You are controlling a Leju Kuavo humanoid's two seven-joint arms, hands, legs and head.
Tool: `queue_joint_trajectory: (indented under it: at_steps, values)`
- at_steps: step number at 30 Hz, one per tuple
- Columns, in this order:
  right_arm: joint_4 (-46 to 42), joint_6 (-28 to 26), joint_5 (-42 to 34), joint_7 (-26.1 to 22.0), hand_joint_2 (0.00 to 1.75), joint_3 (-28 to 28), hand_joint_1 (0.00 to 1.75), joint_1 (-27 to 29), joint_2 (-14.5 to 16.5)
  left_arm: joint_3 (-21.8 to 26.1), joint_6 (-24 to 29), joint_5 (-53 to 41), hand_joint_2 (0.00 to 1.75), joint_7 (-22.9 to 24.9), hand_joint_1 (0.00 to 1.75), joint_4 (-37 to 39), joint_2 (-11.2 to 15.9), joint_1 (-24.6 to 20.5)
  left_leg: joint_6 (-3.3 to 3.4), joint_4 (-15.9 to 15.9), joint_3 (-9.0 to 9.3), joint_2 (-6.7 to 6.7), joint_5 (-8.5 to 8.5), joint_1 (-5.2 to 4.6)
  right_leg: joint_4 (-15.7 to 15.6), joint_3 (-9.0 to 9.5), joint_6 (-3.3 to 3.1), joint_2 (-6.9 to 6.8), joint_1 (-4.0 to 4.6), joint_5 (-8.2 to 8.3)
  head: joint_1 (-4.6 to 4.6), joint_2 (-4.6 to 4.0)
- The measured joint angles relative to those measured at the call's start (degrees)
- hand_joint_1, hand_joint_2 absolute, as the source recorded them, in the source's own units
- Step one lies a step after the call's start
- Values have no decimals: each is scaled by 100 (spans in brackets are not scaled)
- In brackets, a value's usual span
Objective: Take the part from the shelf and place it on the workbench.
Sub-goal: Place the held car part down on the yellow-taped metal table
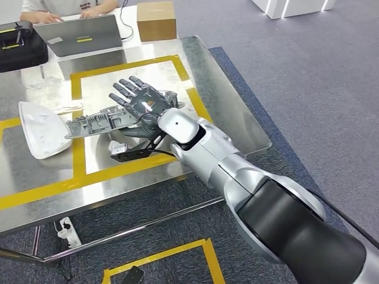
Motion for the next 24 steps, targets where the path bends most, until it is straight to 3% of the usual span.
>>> queue_joint_trajectory:
  at_steps: [15,17,21,24]
  values:
    - [7,119,-46,-75,0,4,0,14,0,0,0,1,0,-2,0,0,0,0,0,0,0,0,0,0,0,0,0,0,0,0,0,0]
    - [19,667,-189,-367,0,3,0,9,0,0,0,7,0,-18,0,0,1,0,0,0,0,0,0,0,0,0,0,0,0,0,0,0]
    - [88,2341,-412,-923,0,36,0,46,0,0,0,34,0,-64,0,1,8,2,0,0,-1,0,0,0,0,0,0,-2,0,0,1,0]
    - [154,2945,-383,-957,0,130,0,66,0,0,1,55,0,-74,0,0,16,3,0,0,-1,0,0,0,0,0,0,-2,0,0,1,0]
